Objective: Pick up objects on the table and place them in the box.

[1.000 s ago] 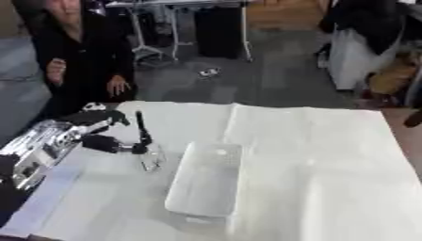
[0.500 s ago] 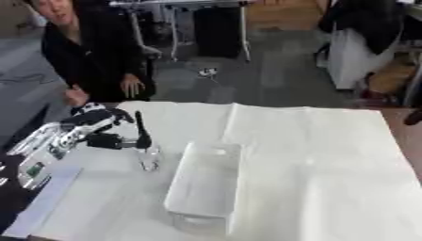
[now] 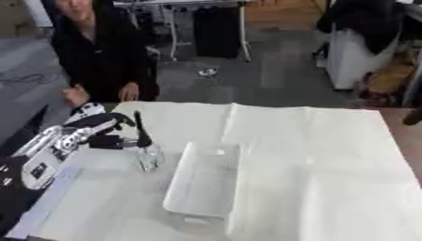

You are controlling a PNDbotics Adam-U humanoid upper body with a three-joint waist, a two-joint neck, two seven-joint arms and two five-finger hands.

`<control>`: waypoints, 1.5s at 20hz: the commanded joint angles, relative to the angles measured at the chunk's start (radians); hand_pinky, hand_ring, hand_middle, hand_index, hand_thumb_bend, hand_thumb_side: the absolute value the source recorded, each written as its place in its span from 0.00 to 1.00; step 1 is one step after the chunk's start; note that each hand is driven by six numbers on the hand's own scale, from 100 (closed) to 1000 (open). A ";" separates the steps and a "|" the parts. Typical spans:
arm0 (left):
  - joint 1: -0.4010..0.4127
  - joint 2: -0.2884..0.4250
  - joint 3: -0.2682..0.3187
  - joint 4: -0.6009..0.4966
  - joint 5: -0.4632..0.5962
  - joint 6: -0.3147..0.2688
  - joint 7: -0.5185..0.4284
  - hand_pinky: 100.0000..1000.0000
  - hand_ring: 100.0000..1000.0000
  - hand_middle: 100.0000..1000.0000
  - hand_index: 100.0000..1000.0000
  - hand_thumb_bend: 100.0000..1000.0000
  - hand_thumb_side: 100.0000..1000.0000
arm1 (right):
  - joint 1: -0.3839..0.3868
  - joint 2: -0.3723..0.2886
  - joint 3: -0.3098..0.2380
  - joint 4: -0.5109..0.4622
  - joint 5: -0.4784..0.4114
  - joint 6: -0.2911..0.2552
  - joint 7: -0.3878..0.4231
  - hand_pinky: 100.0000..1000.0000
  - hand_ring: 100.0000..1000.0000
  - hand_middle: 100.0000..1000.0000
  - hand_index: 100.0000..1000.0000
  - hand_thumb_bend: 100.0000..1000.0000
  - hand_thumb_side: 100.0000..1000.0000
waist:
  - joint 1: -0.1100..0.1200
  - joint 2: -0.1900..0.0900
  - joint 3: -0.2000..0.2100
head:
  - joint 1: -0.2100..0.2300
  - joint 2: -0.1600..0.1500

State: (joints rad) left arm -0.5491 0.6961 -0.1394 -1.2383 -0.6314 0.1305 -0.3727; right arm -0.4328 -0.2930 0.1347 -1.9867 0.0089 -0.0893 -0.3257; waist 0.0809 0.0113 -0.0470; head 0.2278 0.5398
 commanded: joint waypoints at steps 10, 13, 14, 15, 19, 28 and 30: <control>-0.032 0.023 -0.002 0.005 -0.005 -0.010 0.009 0.82 0.86 0.91 0.88 0.72 1.00 | -0.017 -0.004 0.001 -0.013 -0.004 -0.003 0.002 0.30 0.32 0.42 0.90 0.37 1.00 | -0.002 -0.006 -0.001 | 0.000 -0.007; -0.036 0.033 -0.003 0.005 -0.106 0.005 0.006 0.80 0.83 0.87 0.87 0.74 1.00 | -0.016 -0.005 0.001 -0.013 -0.004 -0.003 0.002 0.30 0.32 0.42 0.90 0.37 1.00 | 0.000 -0.007 0.000 | 0.028 0.001; -0.040 0.032 -0.002 0.008 -0.165 0.012 -0.010 0.78 0.82 0.85 0.86 0.75 1.00 | -0.015 -0.006 0.001 -0.013 -0.004 -0.002 0.002 0.30 0.32 0.42 0.90 0.37 1.00 | 0.001 -0.009 0.001 | 0.030 0.004; -0.045 0.026 0.002 0.013 -0.218 0.018 -0.031 0.76 0.81 0.84 0.86 0.77 1.00 | -0.013 -0.008 0.002 -0.013 -0.004 -0.002 0.003 0.30 0.32 0.42 0.90 0.37 1.00 | 0.002 -0.010 0.003 | 0.030 0.005; -0.072 -0.024 0.029 0.054 -0.314 0.035 -0.101 0.73 0.80 0.85 0.85 0.79 1.00 | -0.006 -0.014 0.003 -0.013 -0.003 0.001 0.005 0.30 0.32 0.42 0.90 0.37 1.00 | 0.009 -0.017 0.011 | 0.029 0.005; -0.099 -0.077 0.046 0.123 -0.352 0.042 -0.123 0.75 0.81 0.86 0.85 0.80 1.00 | -0.005 -0.013 0.003 -0.013 -0.002 0.000 0.004 0.31 0.32 0.42 0.90 0.37 1.00 | 0.018 -0.024 0.009 | 0.027 0.007; -0.103 -0.088 0.049 0.141 -0.350 0.046 -0.115 0.75 0.81 0.86 0.85 0.80 1.00 | -0.006 -0.012 0.003 -0.013 -0.002 0.000 0.004 0.31 0.32 0.42 0.90 0.37 1.00 | 0.019 -0.024 0.008 | 0.027 0.007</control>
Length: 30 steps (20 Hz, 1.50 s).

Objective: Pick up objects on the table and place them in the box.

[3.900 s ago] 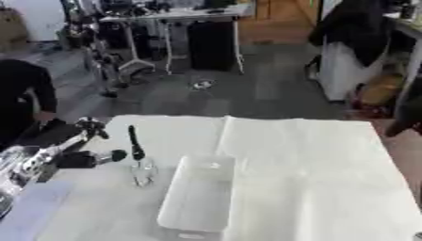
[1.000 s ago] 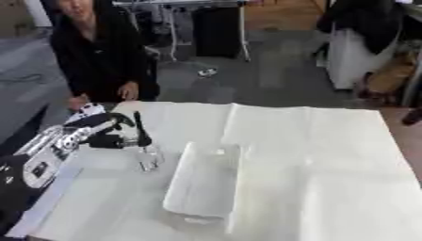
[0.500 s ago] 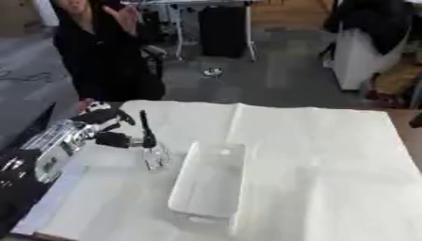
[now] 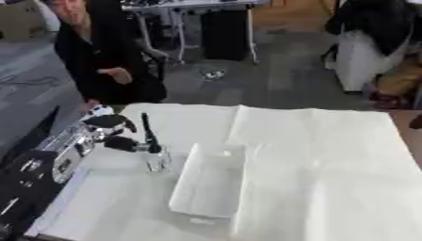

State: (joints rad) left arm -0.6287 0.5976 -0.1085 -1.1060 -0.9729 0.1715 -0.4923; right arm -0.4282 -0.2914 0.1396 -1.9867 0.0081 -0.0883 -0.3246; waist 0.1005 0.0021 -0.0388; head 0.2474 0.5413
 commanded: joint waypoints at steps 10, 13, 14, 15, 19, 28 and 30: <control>-0.031 -0.018 0.029 0.090 0.093 0.027 0.074 0.70 0.78 0.84 0.86 0.77 1.00 | -0.013 -0.011 -0.001 -0.013 -0.001 -0.001 0.002 0.31 0.32 0.42 0.90 0.37 1.00 | -0.002 -0.013 -0.004 | 0.006 0.006; -0.034 -0.026 0.033 0.110 0.135 0.032 0.109 0.69 0.77 0.83 0.87 0.77 1.00 | -0.013 -0.010 -0.001 -0.013 -0.001 -0.001 0.002 0.31 0.32 0.42 0.90 0.37 1.00 | -0.003 -0.013 -0.005 | 0.006 0.003; -0.035 -0.028 0.033 0.114 0.149 0.033 0.125 0.70 0.77 0.83 0.87 0.77 1.00 | -0.014 -0.010 -0.001 -0.013 -0.001 -0.001 0.002 0.31 0.32 0.42 0.90 0.37 1.00 | -0.003 -0.013 -0.005 | 0.006 0.002; -0.036 -0.029 0.032 0.119 0.162 0.033 0.139 0.70 0.77 0.83 0.87 0.77 1.00 | -0.014 -0.010 -0.001 -0.013 -0.002 -0.001 0.003 0.31 0.32 0.42 0.90 0.37 1.00 | -0.003 -0.012 -0.005 | 0.005 0.001; -0.041 -0.037 0.031 0.131 0.214 0.031 0.197 0.69 0.76 0.81 0.87 0.74 1.00 | -0.014 -0.009 0.000 -0.013 -0.002 -0.001 0.003 0.31 0.32 0.42 0.90 0.37 1.00 | -0.004 -0.012 -0.006 | -0.004 -0.005; -0.045 -0.049 0.020 0.160 0.302 0.027 0.272 0.69 0.75 0.80 0.87 0.73 1.00 | -0.017 -0.006 0.000 -0.013 -0.002 -0.002 0.003 0.31 0.32 0.42 0.90 0.37 1.00 | -0.005 -0.011 -0.011 | -0.011 -0.016; -0.046 -0.050 0.018 0.166 0.302 0.027 0.271 0.69 0.76 0.80 0.87 0.73 1.00 | -0.017 -0.006 0.000 -0.013 -0.002 -0.002 0.003 0.31 0.32 0.42 0.90 0.37 1.00 | -0.005 -0.011 -0.012 | -0.009 -0.016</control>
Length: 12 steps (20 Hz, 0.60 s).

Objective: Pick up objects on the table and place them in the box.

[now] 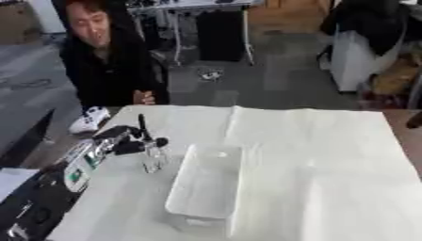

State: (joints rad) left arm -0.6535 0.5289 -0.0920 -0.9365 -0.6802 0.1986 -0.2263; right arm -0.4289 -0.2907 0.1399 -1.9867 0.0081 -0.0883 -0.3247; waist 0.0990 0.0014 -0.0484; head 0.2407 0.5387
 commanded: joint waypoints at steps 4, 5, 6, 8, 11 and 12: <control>-0.023 0.018 0.000 0.008 0.000 0.001 -0.007 0.71 0.77 0.80 0.87 0.72 1.00 | -0.017 -0.006 0.000 -0.013 -0.002 -0.001 0.003 0.31 0.32 0.42 0.90 0.37 1.00 | -0.003 -0.010 -0.003 | 0.004 -0.003; -0.023 0.019 0.000 0.011 -0.003 0.001 -0.012 0.71 0.77 0.80 0.87 0.71 1.00 | -0.017 -0.007 0.000 -0.013 -0.002 -0.001 0.003 0.31 0.32 0.42 0.90 0.37 1.00 | -0.003 -0.010 -0.003 | 0.005 0.000; -0.023 0.019 0.001 0.013 -0.006 0.001 -0.016 0.72 0.77 0.80 0.87 0.71 1.00 | -0.017 -0.007 0.000 -0.013 -0.002 -0.001 0.003 0.31 0.32 0.42 0.90 0.37 1.00 | -0.003 -0.009 -0.004 | 0.007 0.003; -0.022 0.019 0.002 0.019 -0.012 0.000 -0.023 0.72 0.77 0.80 0.87 0.71 1.00 | -0.017 -0.006 0.000 -0.013 -0.002 -0.001 0.003 0.31 0.32 0.42 0.90 0.37 1.00 | -0.003 -0.009 -0.004 | 0.008 0.006; -0.021 0.017 0.005 0.026 -0.013 -0.006 -0.029 0.72 0.77 0.80 0.87 0.71 1.00 | -0.018 -0.006 0.000 -0.013 -0.002 -0.001 0.003 0.31 0.32 0.42 0.90 0.37 1.00 | -0.004 -0.008 -0.005 | 0.010 0.008; -0.021 0.016 0.005 0.028 -0.012 -0.009 -0.030 0.73 0.77 0.80 0.87 0.71 1.00 | -0.018 -0.005 0.000 -0.013 -0.002 -0.001 0.003 0.31 0.32 0.42 0.90 0.37 1.00 | -0.004 -0.008 -0.005 | 0.011 0.008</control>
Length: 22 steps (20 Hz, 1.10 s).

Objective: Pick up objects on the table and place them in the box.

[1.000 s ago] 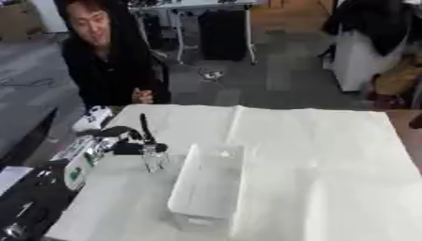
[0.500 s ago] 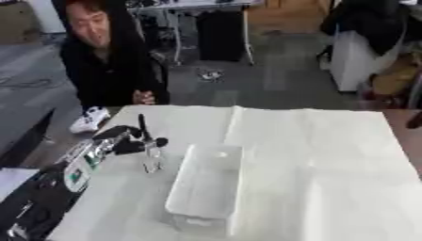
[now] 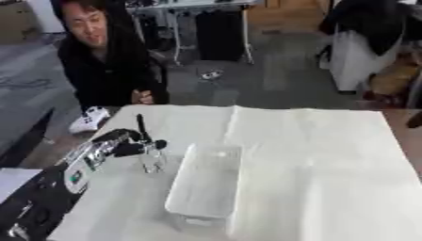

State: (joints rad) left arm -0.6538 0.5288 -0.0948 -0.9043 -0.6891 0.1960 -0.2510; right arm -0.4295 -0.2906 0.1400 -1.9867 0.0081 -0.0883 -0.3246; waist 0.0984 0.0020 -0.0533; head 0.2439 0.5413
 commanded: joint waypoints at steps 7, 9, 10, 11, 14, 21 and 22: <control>-0.019 0.013 0.008 0.011 -0.005 -0.031 -0.008 0.73 0.76 0.79 0.87 0.70 1.00 | -0.021 -0.003 0.000 -0.013 -0.002 -0.002 0.003 0.31 0.32 0.42 0.90 0.37 1.00 | -0.004 -0.007 -0.003 | 0.019 0.008; -0.019 0.011 0.008 0.013 -0.008 -0.036 -0.006 0.73 0.76 0.79 0.87 0.68 1.00 | -0.022 -0.002 0.000 -0.013 -0.002 -0.002 0.003 0.31 0.32 0.42 0.90 0.37 1.00 | -0.004 -0.006 -0.005 | 0.020 0.008; -0.019 0.011 0.008 0.014 -0.010 -0.039 -0.005 0.73 0.76 0.79 0.87 0.68 1.00 | -0.023 -0.001 0.000 -0.013 -0.002 -0.003 0.003 0.31 0.32 0.42 0.90 0.37 1.00 | -0.004 -0.005 -0.006 | 0.021 0.007; -0.020 0.011 0.008 0.016 -0.012 -0.041 -0.002 0.72 0.75 0.78 0.86 0.68 1.00 | -0.024 -0.001 0.000 -0.013 -0.002 -0.003 0.003 0.31 0.32 0.42 0.90 0.36 1.00 | -0.004 -0.005 -0.006 | 0.022 0.007; -0.020 0.011 0.009 0.023 -0.020 -0.046 0.006 0.73 0.75 0.79 0.86 0.65 1.00 | -0.026 0.001 0.000 -0.013 -0.002 -0.003 0.003 0.31 0.32 0.42 0.91 0.36 1.00 | -0.004 -0.002 -0.009 | 0.026 0.006; -0.026 0.011 0.010 0.045 -0.056 -0.046 0.004 0.76 0.76 0.80 0.87 0.56 0.96 | -0.028 0.002 0.001 -0.013 -0.001 -0.004 0.003 0.31 0.32 0.42 0.90 0.36 1.00 | -0.003 0.000 -0.011 | 0.033 0.005; -0.027 0.011 0.010 0.048 -0.063 -0.045 0.003 0.76 0.77 0.80 0.87 0.55 0.94 | -0.029 0.002 0.001 -0.013 -0.001 -0.004 0.003 0.31 0.32 0.42 0.90 0.36 1.00 | -0.004 0.000 -0.011 | 0.034 0.005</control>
State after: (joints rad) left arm -0.6620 0.5206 -0.0940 -0.8532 -0.7393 0.1524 -0.2446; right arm -0.4419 -0.2895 0.1401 -1.9867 0.0081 -0.0891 -0.3244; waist 0.0974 0.0101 -0.0652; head 0.2651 0.5489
